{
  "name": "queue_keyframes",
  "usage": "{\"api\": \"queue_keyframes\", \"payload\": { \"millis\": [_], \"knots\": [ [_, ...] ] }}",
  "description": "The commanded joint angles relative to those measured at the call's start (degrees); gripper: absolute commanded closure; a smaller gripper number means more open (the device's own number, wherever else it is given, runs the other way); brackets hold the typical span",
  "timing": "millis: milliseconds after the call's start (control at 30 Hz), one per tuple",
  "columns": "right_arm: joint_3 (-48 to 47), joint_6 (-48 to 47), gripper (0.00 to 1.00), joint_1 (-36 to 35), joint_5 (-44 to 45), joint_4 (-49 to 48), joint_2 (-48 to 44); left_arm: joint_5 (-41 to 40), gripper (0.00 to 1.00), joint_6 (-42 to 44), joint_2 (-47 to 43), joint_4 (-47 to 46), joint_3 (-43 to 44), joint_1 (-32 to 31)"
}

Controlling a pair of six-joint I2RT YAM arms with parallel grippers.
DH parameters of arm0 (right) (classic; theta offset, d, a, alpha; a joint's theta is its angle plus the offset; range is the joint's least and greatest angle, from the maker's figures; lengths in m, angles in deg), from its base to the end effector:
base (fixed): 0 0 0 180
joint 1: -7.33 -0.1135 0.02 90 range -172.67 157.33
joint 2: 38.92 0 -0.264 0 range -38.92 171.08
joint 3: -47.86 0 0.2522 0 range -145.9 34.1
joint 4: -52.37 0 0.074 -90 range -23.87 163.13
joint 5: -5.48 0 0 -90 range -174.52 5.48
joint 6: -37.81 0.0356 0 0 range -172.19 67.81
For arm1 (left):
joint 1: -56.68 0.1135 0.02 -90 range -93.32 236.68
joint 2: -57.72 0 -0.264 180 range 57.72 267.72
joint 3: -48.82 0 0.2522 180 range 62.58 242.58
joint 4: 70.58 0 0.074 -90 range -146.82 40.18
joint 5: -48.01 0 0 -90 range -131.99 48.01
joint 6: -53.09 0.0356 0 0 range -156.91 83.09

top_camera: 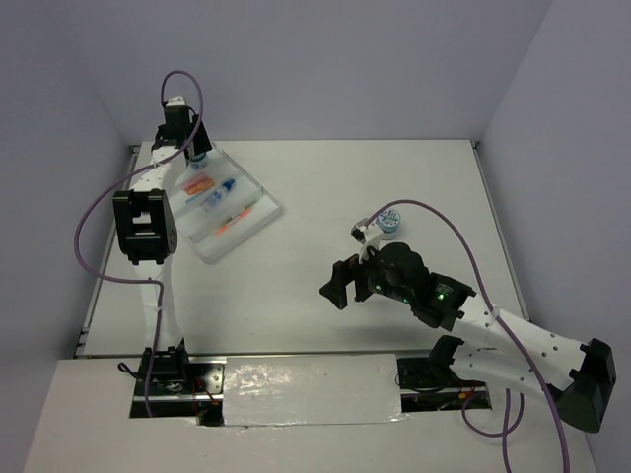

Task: Sort the stationery into containers
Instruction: Place the stationery in the storage box, then pick up the stationery from the center of the board.

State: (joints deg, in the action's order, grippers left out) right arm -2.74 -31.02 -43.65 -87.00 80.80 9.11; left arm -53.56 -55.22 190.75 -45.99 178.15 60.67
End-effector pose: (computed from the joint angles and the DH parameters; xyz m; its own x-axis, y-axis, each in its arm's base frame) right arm 0.1209 0.1517 0.2733 -0.5452 -0.0998 -0.8323 -0.6475 0.6807 0.3426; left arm 0.5459 0.0452 0.2386 -0.3721 -0.3345 -0.8658 -0.3805 0.9058 -0.1864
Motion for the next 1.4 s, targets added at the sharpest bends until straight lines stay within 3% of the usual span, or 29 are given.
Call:
{"api": "queue_keyframes", "payload": {
  "millis": [0,200,333,567,700,800,833,867,1000,1133,1233,1367],
  "knots": [
    [-3.2,-1.2,0.0,-0.1,-0.9,-3.6,1.2,0.5,0.57,1.3,0.9,-5.6,4.0,0.8],
    [-3.5,-1.4,0.0,-0.1,-2.0,-4.2,3.0,0.8,0.31,1.5,2.4,-5.2,5.2,1.1],
    [-4.0,-1.7,0.0,-0.2,-2.4,-4.2,3.4,0.9,0.01,1.1,2.7,-4.9,5.3,1.1],
    [-4.6,-1.7,0.0,-0.2,-1.9,-3.5,2.7,2.5,0.01,-1.1,-1.3,-2.3,6.1,1.0],
    [-4.4,0.8,0.0,-0.1,5.2,-2.5,-0.2,5.1,0.01,-5.0,-8.5,-0.4,3.9,-0.4],
    [-5.1,5.4,0.0,0.0,17.9,1.5,-3.5,5.8,0.01,-5.7,-16.3,-1.9,-2.3,-5.2],
    [-6.0,8.6,0.0,0.1,21.9,3.7,-4.7,4.6,0.01,-5.1,-18.0,-1.9,-4.8,-9.5],
    [-6.6,9.9,0.0,0.6,29.9,7.7,-5.1,3.6,0.01,-4.6,-20.5,-1.1,-5.3,-12.0],
    [-7.5,17.8,0.0,3.2,38.4,15.3,-9.9,5.8,0.01,-2.5,-25.3,-3.7,-11.4,-24.3],
    [-7.2,22.3,0.0,3.3,40.9,21.1,-17.2,8.8,0.01,0.5,-21.4,-3.3,-6.5,-38.5],
    [-9.1,25.0,0.0,3.3,42.6,26.2,-20.5,9.1,0.01,4.8,-12.0,0.1,3.9,-45.5],
    [-9.1,22.3,0.0,3.3,39.4,27.3,-25.3,9.7,0.01,8.1,-2.2,-1.4,9.8,-50.1]
  ]
}}
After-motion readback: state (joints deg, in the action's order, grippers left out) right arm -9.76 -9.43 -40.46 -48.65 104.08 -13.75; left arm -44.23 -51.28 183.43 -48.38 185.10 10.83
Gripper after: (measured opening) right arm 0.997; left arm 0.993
